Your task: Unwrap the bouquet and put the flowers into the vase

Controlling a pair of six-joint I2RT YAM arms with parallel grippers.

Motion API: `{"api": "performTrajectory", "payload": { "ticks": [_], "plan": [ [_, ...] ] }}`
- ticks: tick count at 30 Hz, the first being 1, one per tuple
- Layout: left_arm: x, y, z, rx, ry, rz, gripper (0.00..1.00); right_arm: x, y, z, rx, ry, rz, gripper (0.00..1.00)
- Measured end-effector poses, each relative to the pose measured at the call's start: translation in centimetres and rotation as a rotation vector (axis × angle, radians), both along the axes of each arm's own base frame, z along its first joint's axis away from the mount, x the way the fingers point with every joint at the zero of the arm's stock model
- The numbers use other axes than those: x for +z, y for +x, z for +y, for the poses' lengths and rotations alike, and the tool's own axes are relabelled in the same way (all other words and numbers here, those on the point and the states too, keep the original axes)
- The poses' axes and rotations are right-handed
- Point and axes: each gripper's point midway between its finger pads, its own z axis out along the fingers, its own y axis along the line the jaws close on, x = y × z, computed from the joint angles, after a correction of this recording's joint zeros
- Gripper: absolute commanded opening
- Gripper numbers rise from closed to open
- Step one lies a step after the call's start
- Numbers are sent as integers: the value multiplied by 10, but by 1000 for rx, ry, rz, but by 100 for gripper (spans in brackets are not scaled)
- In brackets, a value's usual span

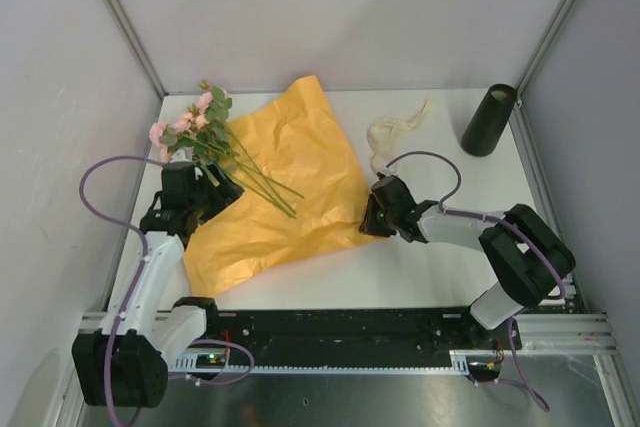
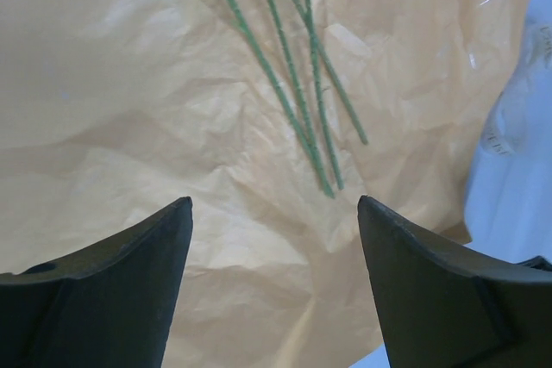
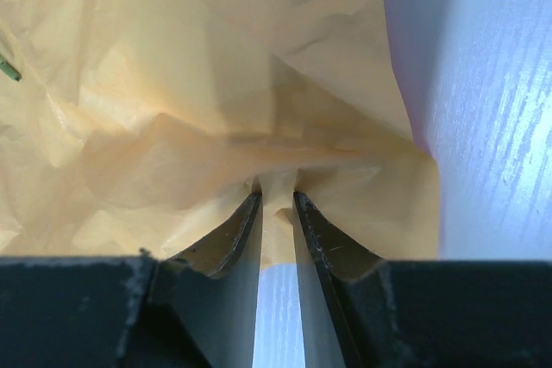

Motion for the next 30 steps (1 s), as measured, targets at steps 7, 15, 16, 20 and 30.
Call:
{"api": "performTrajectory", "payload": {
  "ticks": [7,15,16,20,30],
  "plan": [
    [11,-19,17,-23,106,-5,92,18,-3,-7,-8,-84,-52,31],
    [34,-35,28,-27,188,-97,99,109,46,47,98,52,-291,32],
    [37,-37,29,-23,194,-109,100,119,55,58,111,72,-315,32],
    [42,-42,32,-9,207,-138,100,137,92,100,142,122,-383,32],
    [49,-45,36,6,225,-170,100,122,142,192,222,169,-416,30]
  ]
}}
